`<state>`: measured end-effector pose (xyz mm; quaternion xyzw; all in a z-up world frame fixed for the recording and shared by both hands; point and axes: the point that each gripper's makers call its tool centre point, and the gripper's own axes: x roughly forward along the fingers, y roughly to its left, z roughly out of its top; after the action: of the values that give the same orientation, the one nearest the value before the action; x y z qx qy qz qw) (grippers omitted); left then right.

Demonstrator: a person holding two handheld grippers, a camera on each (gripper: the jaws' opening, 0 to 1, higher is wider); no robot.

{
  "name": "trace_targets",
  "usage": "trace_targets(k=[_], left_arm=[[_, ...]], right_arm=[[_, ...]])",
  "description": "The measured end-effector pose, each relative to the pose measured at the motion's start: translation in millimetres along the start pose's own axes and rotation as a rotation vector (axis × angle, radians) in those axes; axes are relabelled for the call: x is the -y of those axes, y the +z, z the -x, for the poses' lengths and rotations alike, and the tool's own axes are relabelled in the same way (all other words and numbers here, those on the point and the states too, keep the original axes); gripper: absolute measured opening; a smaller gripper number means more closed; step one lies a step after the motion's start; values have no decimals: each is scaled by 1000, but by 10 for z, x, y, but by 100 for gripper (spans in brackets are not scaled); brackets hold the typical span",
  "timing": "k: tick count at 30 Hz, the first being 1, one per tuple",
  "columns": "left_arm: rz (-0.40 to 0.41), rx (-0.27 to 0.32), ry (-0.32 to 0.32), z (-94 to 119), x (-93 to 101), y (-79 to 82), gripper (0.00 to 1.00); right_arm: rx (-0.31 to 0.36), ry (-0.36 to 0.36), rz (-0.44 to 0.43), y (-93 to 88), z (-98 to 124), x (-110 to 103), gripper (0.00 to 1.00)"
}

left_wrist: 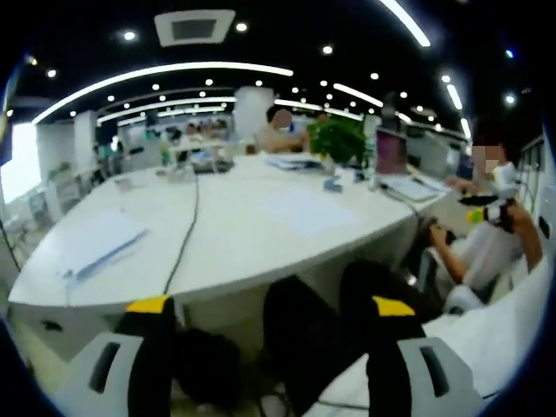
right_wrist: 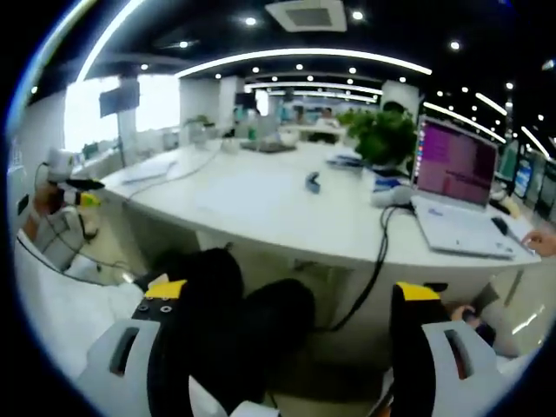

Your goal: Pick up the paper insert the paper into the punch align the paper edges press the punch to punch holes

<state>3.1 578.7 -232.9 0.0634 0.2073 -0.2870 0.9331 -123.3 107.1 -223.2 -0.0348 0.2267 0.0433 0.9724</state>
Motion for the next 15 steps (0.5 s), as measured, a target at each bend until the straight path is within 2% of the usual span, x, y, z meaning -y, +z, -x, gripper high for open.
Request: trace_targets(k=[5,15], left_arm=[[-6,6,-7,32,105,-17,90],[-13,17,-10,14,144,43,90]], right_arm=[[8,-6,7,-2,48,11,95],[-12,-24,28,-39,60,53,95]])
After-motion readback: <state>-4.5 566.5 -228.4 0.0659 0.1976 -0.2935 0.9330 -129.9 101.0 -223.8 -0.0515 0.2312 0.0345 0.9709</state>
